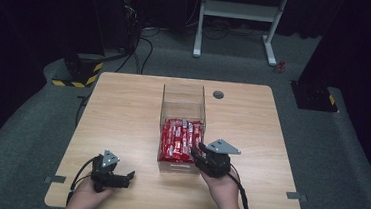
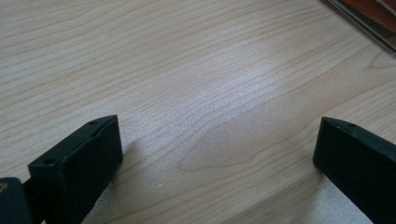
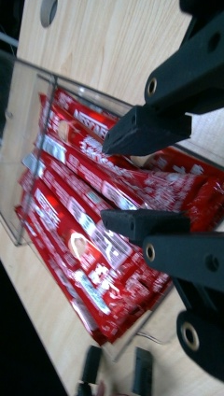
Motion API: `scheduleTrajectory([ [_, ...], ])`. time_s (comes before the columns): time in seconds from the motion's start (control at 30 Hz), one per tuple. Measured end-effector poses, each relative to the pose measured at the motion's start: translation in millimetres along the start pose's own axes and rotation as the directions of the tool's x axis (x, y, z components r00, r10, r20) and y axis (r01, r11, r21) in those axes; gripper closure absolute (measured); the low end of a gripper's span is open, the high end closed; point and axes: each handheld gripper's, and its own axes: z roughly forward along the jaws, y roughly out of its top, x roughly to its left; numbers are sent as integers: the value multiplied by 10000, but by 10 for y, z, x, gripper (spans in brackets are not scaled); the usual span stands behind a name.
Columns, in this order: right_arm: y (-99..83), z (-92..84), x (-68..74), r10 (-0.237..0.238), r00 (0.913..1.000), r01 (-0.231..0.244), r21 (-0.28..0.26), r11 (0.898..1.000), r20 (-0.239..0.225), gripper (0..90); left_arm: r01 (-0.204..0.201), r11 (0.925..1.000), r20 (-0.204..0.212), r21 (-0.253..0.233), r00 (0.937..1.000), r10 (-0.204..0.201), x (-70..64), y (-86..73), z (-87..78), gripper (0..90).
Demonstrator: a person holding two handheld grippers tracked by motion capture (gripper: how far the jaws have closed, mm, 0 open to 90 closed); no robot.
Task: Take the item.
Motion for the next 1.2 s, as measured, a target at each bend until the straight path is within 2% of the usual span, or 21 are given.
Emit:
scheduleTrajectory([
  [0.23, -17, -1, 3, -128, 9994, 131, -93, 9999, 319, 738, 6, 10000, -24, -32, 10000, -6, -2, -2, 0, 19],
  [0.3, -19, -11, -17, 67, 9993, -61, -168, 9998, 381, 787, 44, 10000, -27, -60, 10000, -44, -4, -2, 1, 19],
  [0.47, -35, -25, -49, 200, 9991, -187, -336, 9993, 381, 856, 38, 10000, -17, -59, 10000, -38, -3, -3, 1, 19],
  [0.83, -56, -65, -53, 241, 9989, -222, -452, 9987, 399, 869, 42, 10000, -17, -60, 10000, -42, -3, -3, 1, 19],
  [1.2, -111, -142, 22, 161, 9990, -143, -437, 9989, 406, 870, 40, 10000, -8, -40, 10000, -40, -2, 0, 2, 19],
])
